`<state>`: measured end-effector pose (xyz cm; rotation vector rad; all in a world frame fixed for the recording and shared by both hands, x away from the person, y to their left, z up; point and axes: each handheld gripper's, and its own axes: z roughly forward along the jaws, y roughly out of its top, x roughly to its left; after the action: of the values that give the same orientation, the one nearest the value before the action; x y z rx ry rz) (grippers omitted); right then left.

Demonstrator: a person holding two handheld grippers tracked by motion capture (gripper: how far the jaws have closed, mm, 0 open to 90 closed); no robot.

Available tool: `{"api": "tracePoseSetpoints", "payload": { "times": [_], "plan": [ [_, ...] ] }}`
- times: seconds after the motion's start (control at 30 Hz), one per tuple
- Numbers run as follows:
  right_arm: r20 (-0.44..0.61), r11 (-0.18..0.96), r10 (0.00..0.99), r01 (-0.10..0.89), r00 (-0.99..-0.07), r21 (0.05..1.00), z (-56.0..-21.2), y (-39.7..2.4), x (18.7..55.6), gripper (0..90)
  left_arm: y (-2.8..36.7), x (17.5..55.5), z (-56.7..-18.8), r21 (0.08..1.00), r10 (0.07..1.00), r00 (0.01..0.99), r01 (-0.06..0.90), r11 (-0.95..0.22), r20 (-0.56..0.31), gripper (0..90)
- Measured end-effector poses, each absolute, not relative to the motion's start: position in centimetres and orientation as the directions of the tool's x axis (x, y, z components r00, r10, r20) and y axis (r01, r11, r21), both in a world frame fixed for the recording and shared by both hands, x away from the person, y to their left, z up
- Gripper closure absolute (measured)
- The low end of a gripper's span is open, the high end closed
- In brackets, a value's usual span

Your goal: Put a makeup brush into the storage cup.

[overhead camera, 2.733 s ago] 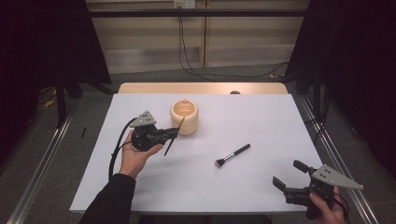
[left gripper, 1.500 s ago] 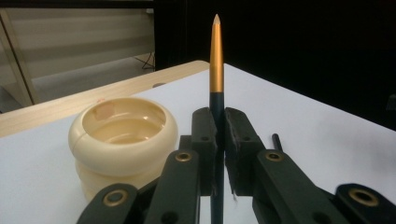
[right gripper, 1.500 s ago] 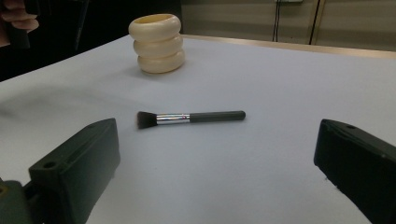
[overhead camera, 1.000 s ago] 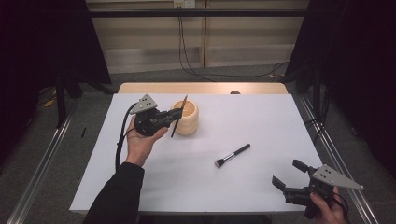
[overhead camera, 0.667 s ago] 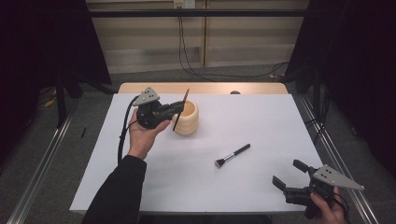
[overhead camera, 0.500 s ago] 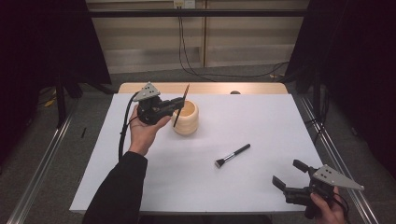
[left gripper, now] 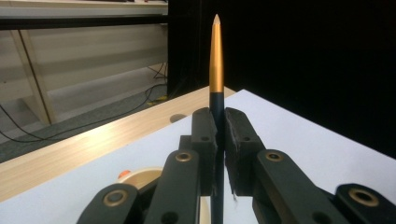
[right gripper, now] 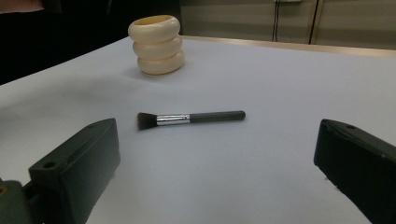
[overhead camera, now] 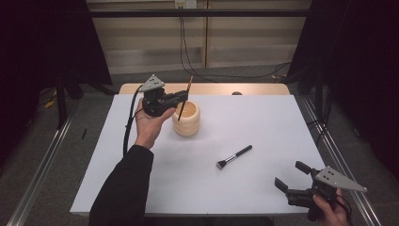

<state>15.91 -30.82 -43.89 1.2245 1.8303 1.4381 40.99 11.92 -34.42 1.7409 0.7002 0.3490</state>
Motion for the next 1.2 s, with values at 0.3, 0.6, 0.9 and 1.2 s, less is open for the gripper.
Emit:
{"api": "tracePoseSetpoints", "payload": {
  "times": [0.3, 0.6, 0.9, 1.2],
  "plan": [
    [0.14, 0.033, 0.872, 0.341, -0.469, 0.939, -43.9, -30.8, 15.9, 0.0, 11.1, 42.4, -34.7, 0.95, 0.607, 0.781, 0.283, -0.13, -0.15, 83.4],
    [0.152, 0.02, 0.874, 0.347, -0.462, 0.938, -44.0, -30.8, 15.9, 0.0, 10.9, 44.0, -35.2, 0.951, 0.611, 0.774, 0.287, -0.111, -0.162, 83.4],
    [0.158, 0.015, 0.873, 0.348, -0.461, 0.937, -44.0, -30.9, 16.0, 0.0, 10.4, 45.1, -36.1, 0.947, 0.626, 0.769, 0.283, -0.154, -0.128, 83.4],
    [0.157, 0.017, 0.872, 0.349, -0.463, 0.937, -44.0, -30.9, 15.9, 0.0, 10.0, 45.6, -36.8, 0.944, 0.622, 0.772, 0.288, -0.161, -0.129, 83.4]
  ]
}}
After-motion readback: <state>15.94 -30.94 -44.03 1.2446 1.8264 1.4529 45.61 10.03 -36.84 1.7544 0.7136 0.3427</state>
